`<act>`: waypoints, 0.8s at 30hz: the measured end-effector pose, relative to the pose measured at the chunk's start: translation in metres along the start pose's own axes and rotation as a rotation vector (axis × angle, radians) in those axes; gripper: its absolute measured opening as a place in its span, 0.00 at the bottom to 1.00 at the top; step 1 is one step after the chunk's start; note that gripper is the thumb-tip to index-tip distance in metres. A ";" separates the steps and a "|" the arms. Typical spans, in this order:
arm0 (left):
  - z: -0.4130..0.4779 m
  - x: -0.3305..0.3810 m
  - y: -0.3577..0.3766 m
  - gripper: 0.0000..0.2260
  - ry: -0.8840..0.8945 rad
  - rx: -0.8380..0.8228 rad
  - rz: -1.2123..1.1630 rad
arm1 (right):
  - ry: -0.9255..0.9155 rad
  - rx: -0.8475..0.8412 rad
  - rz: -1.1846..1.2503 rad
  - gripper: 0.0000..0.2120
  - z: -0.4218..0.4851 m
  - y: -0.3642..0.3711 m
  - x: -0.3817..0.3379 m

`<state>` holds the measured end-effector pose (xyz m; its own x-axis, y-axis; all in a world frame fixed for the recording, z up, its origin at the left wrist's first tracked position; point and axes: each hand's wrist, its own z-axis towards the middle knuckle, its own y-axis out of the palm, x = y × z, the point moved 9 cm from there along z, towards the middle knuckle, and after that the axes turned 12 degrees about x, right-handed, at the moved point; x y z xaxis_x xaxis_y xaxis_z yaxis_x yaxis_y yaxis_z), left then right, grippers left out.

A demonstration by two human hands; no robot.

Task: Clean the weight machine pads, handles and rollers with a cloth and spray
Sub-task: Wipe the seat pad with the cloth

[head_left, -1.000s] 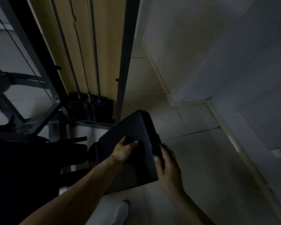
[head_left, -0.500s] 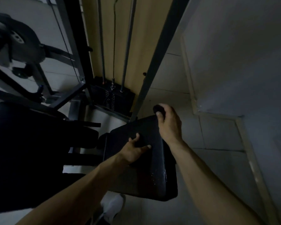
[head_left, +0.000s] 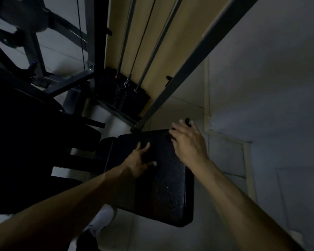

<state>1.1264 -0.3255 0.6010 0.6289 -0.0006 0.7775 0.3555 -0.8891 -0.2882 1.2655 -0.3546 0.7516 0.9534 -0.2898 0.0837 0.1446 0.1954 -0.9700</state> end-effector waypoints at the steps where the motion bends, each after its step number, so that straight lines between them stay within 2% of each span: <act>1: -0.001 -0.002 -0.001 0.41 0.023 0.009 -0.017 | 0.035 -0.010 -0.001 0.12 0.007 0.005 -0.003; 3: -0.001 -0.007 -0.003 0.40 0.056 0.004 -0.004 | 0.015 -0.062 0.009 0.12 -0.005 0.008 -0.025; 8: 0.007 -0.010 -0.002 0.45 0.146 -0.050 0.125 | -0.212 -0.286 0.045 0.21 -0.098 -0.003 -0.096; 10: 0.004 -0.012 -0.003 0.44 0.146 -0.059 0.117 | -0.259 -0.273 -0.021 0.20 -0.094 -0.004 -0.089; 12: 0.001 -0.014 -0.006 0.45 0.151 -0.087 0.149 | -0.212 -0.213 -0.110 0.18 -0.064 -0.006 -0.066; 15: 0.003 -0.017 -0.007 0.46 0.162 -0.129 0.215 | -0.036 -0.097 -0.154 0.15 -0.013 0.000 -0.032; 18: 0.001 -0.017 -0.016 0.42 0.205 -0.097 0.117 | 0.065 -0.083 -0.123 0.20 -0.007 0.016 -0.039; 21: 0.010 -0.026 -0.038 0.35 0.226 -0.022 0.085 | -0.116 -0.156 -0.039 0.18 -0.054 0.028 -0.096; 24: 0.029 -0.045 -0.053 0.37 0.165 0.043 0.171 | -0.333 -0.291 0.028 0.15 -0.098 0.033 -0.131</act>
<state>1.0990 -0.2650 0.5651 0.5627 -0.2276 0.7947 0.2849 -0.8491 -0.4449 1.1193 -0.4017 0.6859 0.9961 0.0390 0.0789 0.0821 -0.0870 -0.9928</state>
